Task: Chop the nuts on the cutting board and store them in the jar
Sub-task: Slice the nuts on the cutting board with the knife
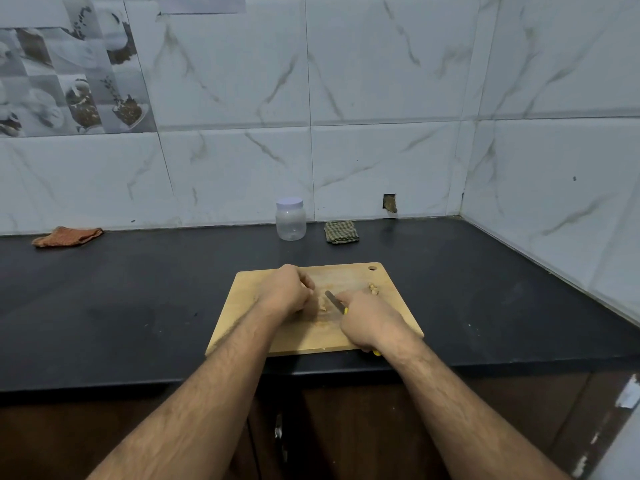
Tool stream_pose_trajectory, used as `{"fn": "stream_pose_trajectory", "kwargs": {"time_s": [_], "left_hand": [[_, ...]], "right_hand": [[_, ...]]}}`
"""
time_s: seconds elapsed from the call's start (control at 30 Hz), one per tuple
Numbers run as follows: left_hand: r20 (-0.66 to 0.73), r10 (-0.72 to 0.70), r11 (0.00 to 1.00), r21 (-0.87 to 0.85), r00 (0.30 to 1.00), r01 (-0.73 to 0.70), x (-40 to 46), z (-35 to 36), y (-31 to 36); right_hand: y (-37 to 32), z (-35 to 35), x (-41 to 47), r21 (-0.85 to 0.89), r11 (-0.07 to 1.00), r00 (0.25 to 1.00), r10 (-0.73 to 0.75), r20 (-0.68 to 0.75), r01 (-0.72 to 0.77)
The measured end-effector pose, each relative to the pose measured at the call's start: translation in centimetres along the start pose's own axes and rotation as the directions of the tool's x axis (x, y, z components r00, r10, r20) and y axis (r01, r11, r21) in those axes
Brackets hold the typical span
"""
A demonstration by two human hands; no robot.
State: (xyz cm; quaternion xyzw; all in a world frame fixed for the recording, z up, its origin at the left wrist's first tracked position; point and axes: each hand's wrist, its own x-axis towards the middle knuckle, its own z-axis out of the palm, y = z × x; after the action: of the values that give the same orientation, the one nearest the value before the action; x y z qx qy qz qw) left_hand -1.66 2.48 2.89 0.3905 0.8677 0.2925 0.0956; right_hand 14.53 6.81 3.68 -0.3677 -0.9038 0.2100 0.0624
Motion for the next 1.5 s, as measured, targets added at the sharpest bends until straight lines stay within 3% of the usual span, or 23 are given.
{"fn": "stream_pose_trajectory", "kwargs": {"time_s": [0.2,0.77,1.5], "left_hand": [[0.042,0.152,0.984,0.093,0.988,-0.155,-0.4,1.4,-1.2],[-0.028,0.068,0.996,0.056,0.997,-0.066,0.1,2.3,-1.4],[0.026,0.048,0.999,0.015,0.999,-0.048,0.4,2.3,-1.4]], "right_hand": [[-0.9,0.3,-1.3,-0.051,0.999,0.998,-0.001,-0.065,-0.003],[-1.4,0.4,-1.5,-0.055,0.998,0.998,0.014,-0.06,-0.017],[-1.8,0.5,-1.5,-0.133,0.991,0.999,0.008,-0.034,-0.012]]}}
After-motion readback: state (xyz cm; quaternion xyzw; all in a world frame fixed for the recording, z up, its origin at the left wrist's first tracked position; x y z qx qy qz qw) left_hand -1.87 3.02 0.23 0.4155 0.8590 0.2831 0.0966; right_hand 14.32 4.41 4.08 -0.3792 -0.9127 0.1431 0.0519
